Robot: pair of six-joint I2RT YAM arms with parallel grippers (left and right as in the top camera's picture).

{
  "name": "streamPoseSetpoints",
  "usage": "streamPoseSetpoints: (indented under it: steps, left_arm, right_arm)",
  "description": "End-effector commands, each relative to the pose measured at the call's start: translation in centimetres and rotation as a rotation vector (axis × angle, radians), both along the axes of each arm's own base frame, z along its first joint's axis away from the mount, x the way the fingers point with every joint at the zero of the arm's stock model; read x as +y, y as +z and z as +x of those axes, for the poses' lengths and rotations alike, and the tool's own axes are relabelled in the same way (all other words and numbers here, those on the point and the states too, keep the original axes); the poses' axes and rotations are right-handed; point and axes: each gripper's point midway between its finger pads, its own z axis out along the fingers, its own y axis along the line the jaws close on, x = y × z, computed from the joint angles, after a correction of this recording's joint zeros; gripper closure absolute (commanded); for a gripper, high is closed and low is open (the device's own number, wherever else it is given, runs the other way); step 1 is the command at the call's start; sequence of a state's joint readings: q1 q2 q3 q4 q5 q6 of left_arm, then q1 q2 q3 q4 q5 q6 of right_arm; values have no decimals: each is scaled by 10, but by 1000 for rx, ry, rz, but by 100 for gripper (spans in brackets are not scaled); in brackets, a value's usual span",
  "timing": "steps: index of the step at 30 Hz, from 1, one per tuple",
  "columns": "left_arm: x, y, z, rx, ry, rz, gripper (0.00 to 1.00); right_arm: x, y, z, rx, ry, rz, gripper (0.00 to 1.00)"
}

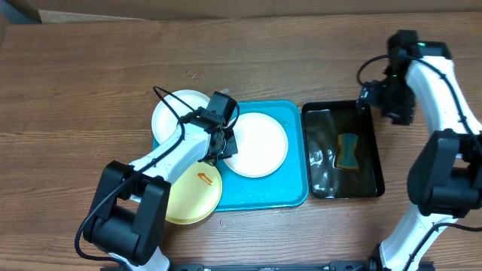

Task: Clean dirty plates on tray and stack at the side

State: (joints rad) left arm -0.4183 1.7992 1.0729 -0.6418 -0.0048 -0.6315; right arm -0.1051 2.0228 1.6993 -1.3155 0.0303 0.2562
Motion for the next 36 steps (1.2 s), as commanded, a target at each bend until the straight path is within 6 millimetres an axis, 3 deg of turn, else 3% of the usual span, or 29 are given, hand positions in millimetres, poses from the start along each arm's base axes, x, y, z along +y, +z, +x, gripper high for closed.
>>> streamPoseSetpoints:
  steps: [1,6,11,12,13,18,24,36]
  left_arm:
    - [-3,4,0,-22,-15,-6,74]
    - [-3,3,-3,-16,-20,-3,73]
    - [-6,1,-5,-14,-30,1,77]
    - [-6,1,-5,-14,-31,1,91]
    - [-6,1,-5,-14,-31,-1,96]
    - [-5,8,4,-40,-75,4,96]
    - [-4,43,33,-134,-142,-3,96]
    - [-17,97,66,-258,-241,-14,96]
  right_arm:
    - [-17,13,6,-52,-45,-13,0]
    - [-31,13,9,-75,-80,-16,0]
    - [-34,14,19,-115,-82,-22,0]
    - [-35,15,23,-133,-82,-25,0]
    - [-35,15,26,-143,-82,-26,0]
    - [-37,17,37,-189,-82,-32,0]
    - [-39,18,45,-222,-82,-37,0]
    - [-39,18,46,-227,-82,-38,0]
